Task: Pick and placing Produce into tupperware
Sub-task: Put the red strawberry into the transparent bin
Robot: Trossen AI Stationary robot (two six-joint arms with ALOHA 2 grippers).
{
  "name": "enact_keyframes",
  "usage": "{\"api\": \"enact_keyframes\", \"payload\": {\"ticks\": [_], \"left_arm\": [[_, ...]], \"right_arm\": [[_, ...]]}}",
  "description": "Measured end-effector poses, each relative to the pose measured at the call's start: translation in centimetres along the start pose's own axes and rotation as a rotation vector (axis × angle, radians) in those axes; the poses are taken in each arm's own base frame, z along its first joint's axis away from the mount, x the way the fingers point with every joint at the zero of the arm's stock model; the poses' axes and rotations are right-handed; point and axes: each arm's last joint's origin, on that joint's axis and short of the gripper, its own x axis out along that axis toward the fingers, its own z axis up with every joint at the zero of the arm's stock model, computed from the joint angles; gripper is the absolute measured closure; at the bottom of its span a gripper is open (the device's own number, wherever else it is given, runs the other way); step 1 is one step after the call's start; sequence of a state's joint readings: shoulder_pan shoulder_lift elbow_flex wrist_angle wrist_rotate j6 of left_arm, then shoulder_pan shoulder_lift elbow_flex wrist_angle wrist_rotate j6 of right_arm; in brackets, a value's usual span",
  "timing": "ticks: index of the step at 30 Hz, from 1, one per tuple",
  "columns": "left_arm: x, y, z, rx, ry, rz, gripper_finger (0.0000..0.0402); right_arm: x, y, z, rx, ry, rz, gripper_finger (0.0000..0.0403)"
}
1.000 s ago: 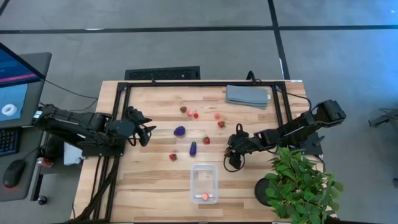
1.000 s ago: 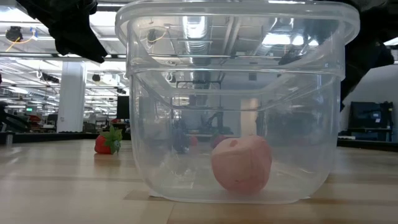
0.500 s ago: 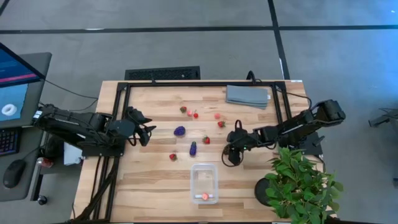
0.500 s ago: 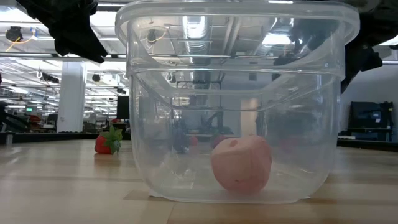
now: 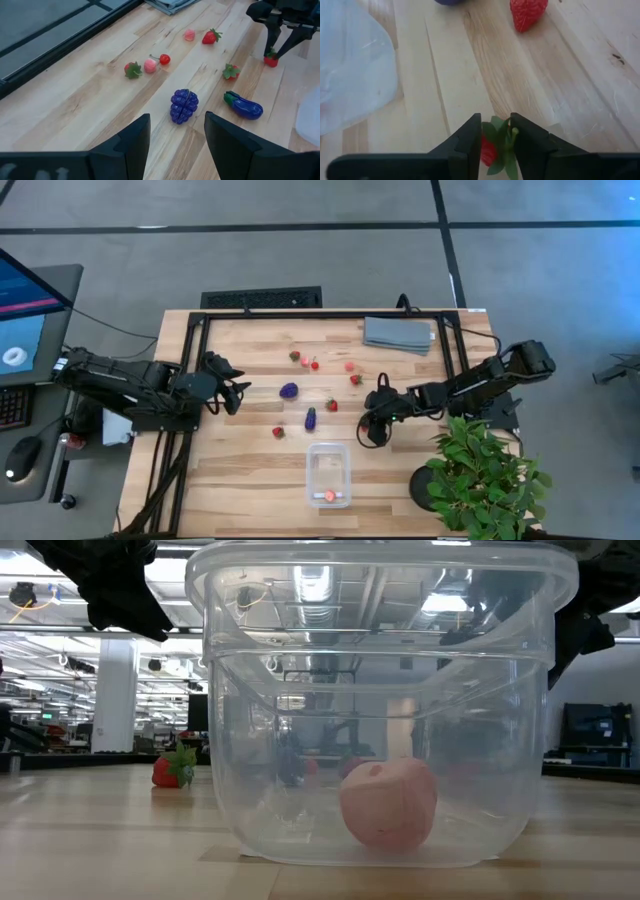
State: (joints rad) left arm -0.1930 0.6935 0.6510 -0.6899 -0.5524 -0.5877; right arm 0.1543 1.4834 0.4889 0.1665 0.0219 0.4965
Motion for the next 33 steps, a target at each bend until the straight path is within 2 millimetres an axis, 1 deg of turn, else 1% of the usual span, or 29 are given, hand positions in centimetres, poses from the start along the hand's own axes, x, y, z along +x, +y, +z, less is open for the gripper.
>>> {"api": "enact_keyframes", "payload": {"ticks": [4,7,10,14,19,29,33], "left_arm": [[0.0,0.0,0.0,0.0,0.0,0.0,0.0225],[0.0,0.0,0.0,0.0,0.0,0.0,0.0225],[0.0,0.0,0.0,0.0,0.0,0.0,0.0225],[0.0,0.0,0.0,0.0,0.0,0.0,0.0225],[0.0,0.0,0.0,0.001,0.0,0.0,0.0225],[0.0,0.0,0.0,0.001,0.01,-0.015,0.0225],[0.0,0.0,0.0,0.001,0.01,-0.015,0.0225]], "right_arm": [[0.0,0.0,0.0,0.0,0.001,0.002,0.0299],[0.0,0.0,-0.1,-0.006,0.021,0.024,0.0304],[0.0,0.1,-0.3,-0.031,0.055,0.051,0.0303],[0.0,0.0,-0.5,-0.033,0.077,0.047,0.0291],[0.0,0.0,-0.5,-0.033,0.077,0.047,0.0256],[-0.1,-0.1,-0.9,-0.031,0.127,0.055,0.0157],[-0.1,-0.1,-1.0,-0.03,0.152,0.066,0.014]]}}
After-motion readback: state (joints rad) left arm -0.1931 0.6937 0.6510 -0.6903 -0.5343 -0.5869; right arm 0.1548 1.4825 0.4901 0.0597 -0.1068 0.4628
